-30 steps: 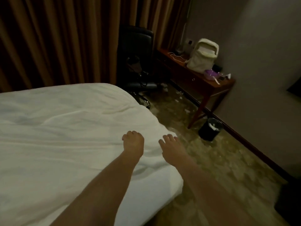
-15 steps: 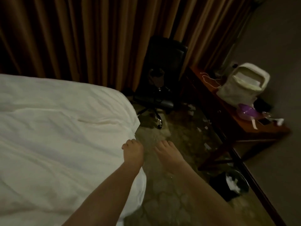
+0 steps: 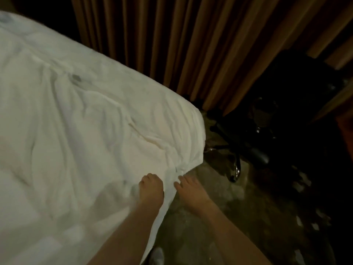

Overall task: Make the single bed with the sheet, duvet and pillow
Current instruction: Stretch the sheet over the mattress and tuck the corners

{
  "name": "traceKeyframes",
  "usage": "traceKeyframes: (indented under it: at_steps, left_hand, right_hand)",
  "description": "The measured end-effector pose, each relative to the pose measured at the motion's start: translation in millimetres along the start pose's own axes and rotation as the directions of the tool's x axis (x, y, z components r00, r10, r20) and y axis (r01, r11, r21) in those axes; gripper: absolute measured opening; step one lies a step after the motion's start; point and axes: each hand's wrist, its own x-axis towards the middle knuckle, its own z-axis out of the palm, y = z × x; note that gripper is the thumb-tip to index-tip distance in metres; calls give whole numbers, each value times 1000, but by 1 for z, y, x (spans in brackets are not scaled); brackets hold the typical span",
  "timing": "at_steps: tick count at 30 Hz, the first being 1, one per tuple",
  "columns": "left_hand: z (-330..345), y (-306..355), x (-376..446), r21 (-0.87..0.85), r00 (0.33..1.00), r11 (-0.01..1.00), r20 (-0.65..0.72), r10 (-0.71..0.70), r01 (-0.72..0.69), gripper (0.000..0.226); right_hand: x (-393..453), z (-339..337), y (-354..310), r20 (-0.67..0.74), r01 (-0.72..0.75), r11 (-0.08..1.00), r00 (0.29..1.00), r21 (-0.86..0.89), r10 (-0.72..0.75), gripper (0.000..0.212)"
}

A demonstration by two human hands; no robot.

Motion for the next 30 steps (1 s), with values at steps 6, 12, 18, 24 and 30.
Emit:
traceKeyframes:
  at_steps: [6,12,18,24,30]
  left_hand:
    - [40,67,60,-162,981,971,112,-158,175,36]
    - [60,84,122,-263,948,911,116,-298,318,55]
    - [85,103,176,-129,810,803,178,-559,582,69]
    - [102,118,208,1,752,777,250,-610,630,89]
    - [125,94,207,38,781,783,46,-622,621,82]
  right_hand:
    - [84,48,95,46,138,984,990,-116,-134,64]
    - [179,48,127,74,321,920,947,-224,-313,84]
    - [244,57,148,185,585,750,811,-309,-556,84]
    - [290,83,159,89,695,577,668,-428,-739,97]
    - [313,101,144,-46,776,501,525,-383,-850,72]
